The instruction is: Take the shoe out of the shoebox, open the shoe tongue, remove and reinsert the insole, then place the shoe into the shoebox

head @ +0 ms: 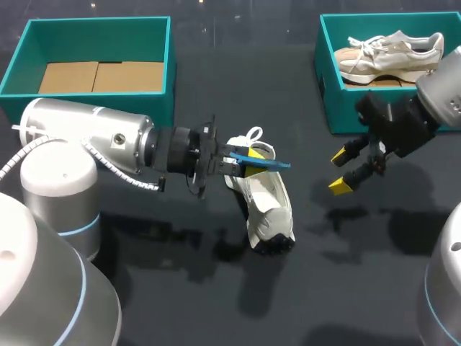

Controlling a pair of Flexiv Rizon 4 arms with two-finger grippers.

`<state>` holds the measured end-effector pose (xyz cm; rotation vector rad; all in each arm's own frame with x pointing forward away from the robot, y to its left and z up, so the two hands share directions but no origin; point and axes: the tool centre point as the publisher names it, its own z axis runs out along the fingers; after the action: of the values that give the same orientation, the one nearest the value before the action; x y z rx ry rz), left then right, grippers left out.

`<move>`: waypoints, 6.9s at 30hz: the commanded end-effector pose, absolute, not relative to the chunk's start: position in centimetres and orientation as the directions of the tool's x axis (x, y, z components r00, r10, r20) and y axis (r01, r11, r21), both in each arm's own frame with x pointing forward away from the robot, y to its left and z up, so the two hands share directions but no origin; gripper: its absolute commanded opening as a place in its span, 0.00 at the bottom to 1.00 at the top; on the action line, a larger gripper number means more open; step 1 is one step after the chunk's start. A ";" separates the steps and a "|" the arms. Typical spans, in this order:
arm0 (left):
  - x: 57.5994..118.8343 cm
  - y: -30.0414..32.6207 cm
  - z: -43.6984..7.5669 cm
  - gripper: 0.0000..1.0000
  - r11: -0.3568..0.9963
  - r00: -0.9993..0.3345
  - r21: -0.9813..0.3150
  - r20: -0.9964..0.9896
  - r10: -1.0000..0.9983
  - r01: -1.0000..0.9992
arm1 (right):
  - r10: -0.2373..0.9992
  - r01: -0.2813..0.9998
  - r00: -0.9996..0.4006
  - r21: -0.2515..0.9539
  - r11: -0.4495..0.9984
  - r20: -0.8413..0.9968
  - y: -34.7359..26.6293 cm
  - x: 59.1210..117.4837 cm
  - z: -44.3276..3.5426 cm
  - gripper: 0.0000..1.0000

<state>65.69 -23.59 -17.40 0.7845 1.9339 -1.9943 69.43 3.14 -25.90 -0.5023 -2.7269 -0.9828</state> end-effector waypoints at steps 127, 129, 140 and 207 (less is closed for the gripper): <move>67.7 -27.5 -26.8 0.00 0.080 -0.904 -0.901 -0.427 -0.004 0.425 | -0.101 -0.060 -0.994 0.519 0.853 0.052 7.6 71.6 -35.0 1.00; 67.8 -27.6 -26.8 0.00 0.080 -0.904 -0.902 -0.427 -0.007 0.425 | -0.101 -0.060 -0.994 0.519 0.853 0.052 7.6 71.6 -35.0 1.00; 68.1 -27.7 -27.9 0.00 0.102 -0.899 -0.896 -0.436 -0.033 0.431 | -0.101 -0.060 -0.994 0.519 0.853 0.052 7.6 71.6 -35.0 1.00; 70.8 -25.5 -32.1 0.21 0.196 -0.895 -0.887 -0.440 -0.078 0.419 | -0.101 -0.060 -0.994 0.519 0.853 0.052 7.6 71.6 -35.0 1.00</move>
<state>71.14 -25.74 -32.31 0.3227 2.0943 -1.7450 71.55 7.54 -34.90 0.1281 -2.9486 -0.8244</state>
